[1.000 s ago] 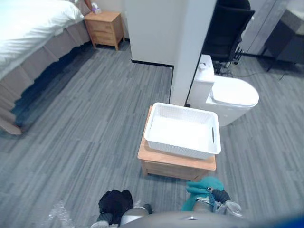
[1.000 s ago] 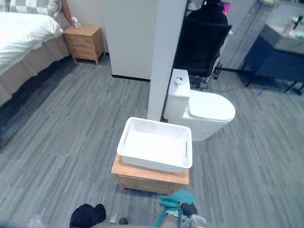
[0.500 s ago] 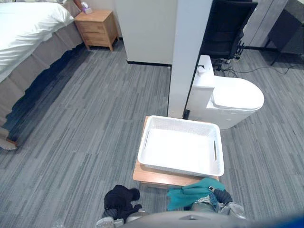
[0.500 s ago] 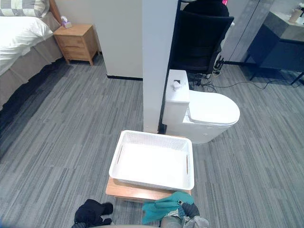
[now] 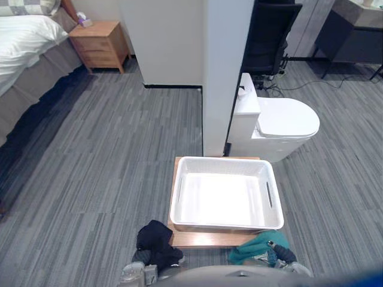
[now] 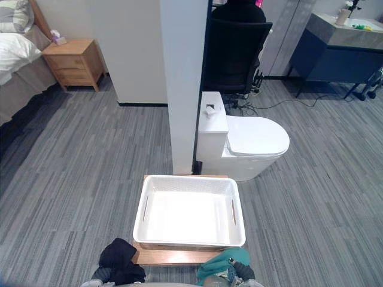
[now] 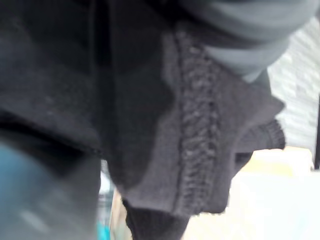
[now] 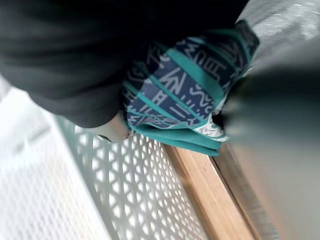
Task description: Tidy the bed and pick cloth on bed and put in laundry
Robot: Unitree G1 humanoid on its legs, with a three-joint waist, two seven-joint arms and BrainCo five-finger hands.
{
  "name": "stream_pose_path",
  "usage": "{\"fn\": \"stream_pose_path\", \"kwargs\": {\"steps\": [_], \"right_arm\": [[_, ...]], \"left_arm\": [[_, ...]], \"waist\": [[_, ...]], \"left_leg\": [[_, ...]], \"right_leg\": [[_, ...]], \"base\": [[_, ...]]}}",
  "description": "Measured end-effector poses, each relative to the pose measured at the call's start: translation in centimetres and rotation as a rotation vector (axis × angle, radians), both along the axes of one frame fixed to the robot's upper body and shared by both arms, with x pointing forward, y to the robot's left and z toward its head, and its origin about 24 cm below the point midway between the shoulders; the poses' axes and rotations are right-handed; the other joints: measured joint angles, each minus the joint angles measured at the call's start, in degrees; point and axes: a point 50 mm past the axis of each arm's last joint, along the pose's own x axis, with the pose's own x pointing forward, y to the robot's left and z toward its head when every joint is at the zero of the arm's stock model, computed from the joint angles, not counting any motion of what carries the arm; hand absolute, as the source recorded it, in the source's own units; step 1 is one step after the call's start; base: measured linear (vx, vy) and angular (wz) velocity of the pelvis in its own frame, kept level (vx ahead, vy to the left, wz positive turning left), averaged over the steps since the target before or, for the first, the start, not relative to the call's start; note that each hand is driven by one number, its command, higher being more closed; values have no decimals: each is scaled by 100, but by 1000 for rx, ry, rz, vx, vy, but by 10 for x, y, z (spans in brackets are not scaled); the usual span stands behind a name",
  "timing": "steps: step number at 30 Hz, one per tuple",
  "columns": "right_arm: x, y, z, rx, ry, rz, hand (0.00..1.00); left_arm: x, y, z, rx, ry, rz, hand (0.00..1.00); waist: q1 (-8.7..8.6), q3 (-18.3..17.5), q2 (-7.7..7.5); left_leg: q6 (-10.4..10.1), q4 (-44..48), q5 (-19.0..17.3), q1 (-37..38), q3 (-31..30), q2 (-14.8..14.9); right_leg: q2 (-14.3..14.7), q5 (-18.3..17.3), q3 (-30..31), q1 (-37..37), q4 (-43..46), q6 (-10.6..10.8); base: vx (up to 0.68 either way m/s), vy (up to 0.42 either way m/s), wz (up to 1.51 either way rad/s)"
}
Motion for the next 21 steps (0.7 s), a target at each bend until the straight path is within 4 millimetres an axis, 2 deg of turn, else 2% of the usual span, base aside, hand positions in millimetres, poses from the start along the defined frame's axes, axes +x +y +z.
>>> {"fn": "stream_pose_path", "kwargs": {"steps": [3, 6, 11, 13, 15, 16, 18, 20, 21], "right_arm": [[-7, -5, -2, 5, 41, -151, 100], [-24, -14, -3, -46, 119, -296, 100], [-27, -30, 2, -156, 159, -409, 100], [-25, -48, 13, -264, 137, -460, 100], [-16, -70, 26, -351, 80, -504, 100], [-2, -90, 43, -446, 9, -503, 100], [16, -113, 63, -552, -74, -482, 100], [53, -142, 100, -689, -226, -445, 100], [63, -147, 109, -726, -262, -427, 100]], "left_arm": [[3, -10, -1, -37, 4, -50, 100], [2, -15, -3, -51, 24, -66, 100], [-1, -15, -4, -62, 48, -49, 100], [-4, -15, -5, -78, 64, -18, 100], [-5, -13, -5, -76, 76, -13, 100], [-7, -10, -5, -83, 88, 8, 100], [-11, -7, -6, -83, 102, 18, 100], [-16, -2, -6, -68, 131, 3, 100], [-17, -1, -6, -65, 136, -4, 100]], "waist": [[-136, 12, 90], [-153, -27, 163], [-155, -65, 122], [-173, -68, 125], [-173, -72, 119], [-176, -86, 110], [-201, -118, 95], [-224, -176, 78], [-234, -182, 86]], "left_leg": [[-11, -343, 98, 184, 10, -45], [-33, -644, 168, 376, 125, -29], [-66, -796, 188, 474, 338, -18], [-65, -801, 188, 479, 409, -21], [-65, -812, 188, 477, 467, -31], [-63, -836, 188, 470, 466, -51], [-56, -892, 202, 470, 462, -74], [-52, -905, 206, 462, 452, -100], [-50, -905, 207, 459, 444, -107]], "right_leg": [[34, 2, 0, 33, 0, 3], [138, 4, 31, 52, 1, -1], [230, 25, 209, -25, -36, -31], [243, 55, 274, -47, -53, -26], [255, 75, 338, -90, -55, -19], [259, 79, 370, -130, -47, -15], [258, 79, 376, -157, -49, -14], [272, 81, 389, -199, -47, -11], [274, 83, 394, -206, -41, -8]], "base": [[0, 0, 0], [-7, -38, -11], [-59, -24, -24], [-40, -6, -17], [-26, 6, -19], [-2, 14, -12], [5, 9, -4], [56, 23, -2], [54, 45, -1]]}}
